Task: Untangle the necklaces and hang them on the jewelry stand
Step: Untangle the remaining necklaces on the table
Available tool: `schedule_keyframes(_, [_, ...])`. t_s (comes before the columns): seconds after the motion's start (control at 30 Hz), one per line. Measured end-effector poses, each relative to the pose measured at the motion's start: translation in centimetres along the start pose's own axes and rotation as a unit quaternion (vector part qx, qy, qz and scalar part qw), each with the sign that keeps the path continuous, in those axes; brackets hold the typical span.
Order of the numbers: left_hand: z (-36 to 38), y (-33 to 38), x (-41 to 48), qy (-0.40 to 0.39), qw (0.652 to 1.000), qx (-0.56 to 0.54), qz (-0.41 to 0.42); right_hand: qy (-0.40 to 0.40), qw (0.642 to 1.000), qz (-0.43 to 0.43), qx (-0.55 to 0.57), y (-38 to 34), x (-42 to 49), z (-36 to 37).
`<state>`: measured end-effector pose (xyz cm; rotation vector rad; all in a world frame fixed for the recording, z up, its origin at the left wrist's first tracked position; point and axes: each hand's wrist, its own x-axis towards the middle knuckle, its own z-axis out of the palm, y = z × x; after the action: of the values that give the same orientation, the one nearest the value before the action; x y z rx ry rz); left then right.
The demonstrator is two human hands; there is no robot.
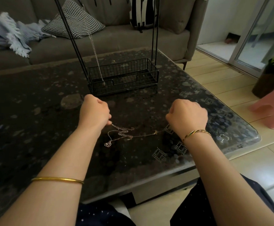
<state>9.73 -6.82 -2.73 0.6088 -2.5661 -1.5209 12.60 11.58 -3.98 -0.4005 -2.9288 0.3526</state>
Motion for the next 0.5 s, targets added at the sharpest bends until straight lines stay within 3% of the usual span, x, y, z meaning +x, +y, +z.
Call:
schedule_keyframes(0.13, [-0.3, -0.6, 0.5, 0.005, 0.999, 0.042, -0.002, -0.041, 0.998, -0.031, -0.042, -0.1, -0.3, 0.1])
schedule_keyframes(0.3, [-0.8, -1.0, -0.5, -0.056, 0.980, 0.186, 0.044, -0.085, 0.988, -0.132, -0.005, -1.3, -0.7, 0.7])
schedule_keyframes(0.4, [-0.9, -0.4, -1.6, -0.136, 0.946, 0.271, 0.115, -0.091, 0.976, -0.198, 0.017, -2.3, -1.1, 1.1])
schedule_keyframes(0.5, [-0.3, -0.1, -2.3, -0.235, 0.899, 0.361, 0.080, -0.108, 0.962, -0.250, 0.034, -2.9, -1.6, 1.5])
